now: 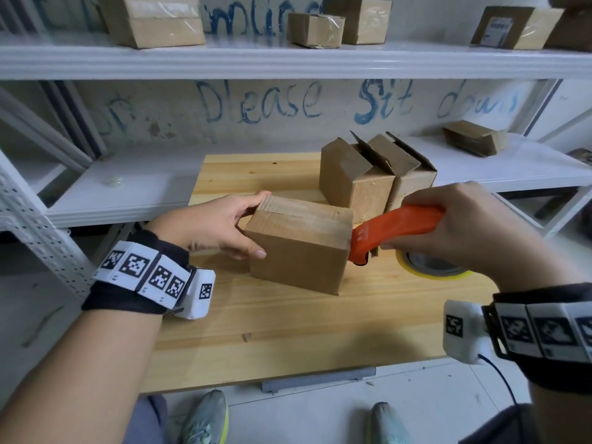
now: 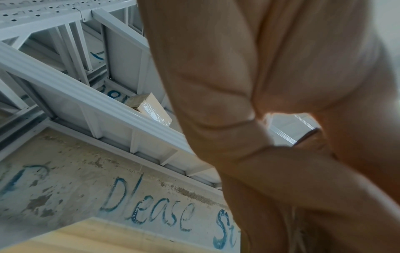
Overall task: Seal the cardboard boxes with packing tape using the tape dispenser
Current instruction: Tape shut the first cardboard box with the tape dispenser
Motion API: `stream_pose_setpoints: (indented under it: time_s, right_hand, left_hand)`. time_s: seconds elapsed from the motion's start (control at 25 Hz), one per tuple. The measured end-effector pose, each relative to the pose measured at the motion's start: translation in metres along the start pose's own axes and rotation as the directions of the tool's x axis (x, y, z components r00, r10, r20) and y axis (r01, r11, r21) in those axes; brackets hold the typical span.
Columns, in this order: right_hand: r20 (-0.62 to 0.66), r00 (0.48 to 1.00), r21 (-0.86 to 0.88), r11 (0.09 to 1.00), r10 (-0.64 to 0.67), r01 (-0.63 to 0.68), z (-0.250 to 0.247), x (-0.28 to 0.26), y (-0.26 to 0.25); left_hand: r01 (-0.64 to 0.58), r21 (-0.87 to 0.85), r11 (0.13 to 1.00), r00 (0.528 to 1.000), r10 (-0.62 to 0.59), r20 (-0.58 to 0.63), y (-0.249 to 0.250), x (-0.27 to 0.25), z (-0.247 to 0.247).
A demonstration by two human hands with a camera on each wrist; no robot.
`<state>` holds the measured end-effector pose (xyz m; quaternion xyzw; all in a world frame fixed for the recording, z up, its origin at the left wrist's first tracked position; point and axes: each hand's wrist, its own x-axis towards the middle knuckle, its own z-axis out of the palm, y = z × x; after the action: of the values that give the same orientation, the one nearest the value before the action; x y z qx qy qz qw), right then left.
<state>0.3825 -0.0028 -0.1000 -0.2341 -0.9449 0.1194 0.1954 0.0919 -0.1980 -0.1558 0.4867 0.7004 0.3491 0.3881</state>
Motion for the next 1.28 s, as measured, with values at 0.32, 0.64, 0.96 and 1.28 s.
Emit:
stream_pose_setpoints:
  time_s: [0.32,0.64,0.96,1.28]
  right_hand:
    - [0.089,0.99,-0.303,0.944,-0.11,0.132,0.029,0.0,-0.025]
    - [-0.315,0.896,0.33,0.922,0.312,-0.205,0.013,-0.011,0.022]
    - [-0.414,0.837,0.493,0.861,0.357,-0.124,0.018,-0.017,0.009]
    - [-0.391,0.887,0.535,0.845,0.246,0.001,0.031,-0.013,-0.007]
  left_hand:
    - [0.016,0.095,0.995,0.999,-0.013,-0.032,-0.002,0.002,0.004]
    - [0.177,0.363,0.915,0.97,-0.1,-0.221,0.011,-0.014,0.003]
    - [0.264,0.67,0.694,0.963,-0.148,-0.226,0.047,-0.036,0.023]
    - [0.286,0.729,0.622,0.928,0.01,-0.373,0.058,-0.028,0.04]
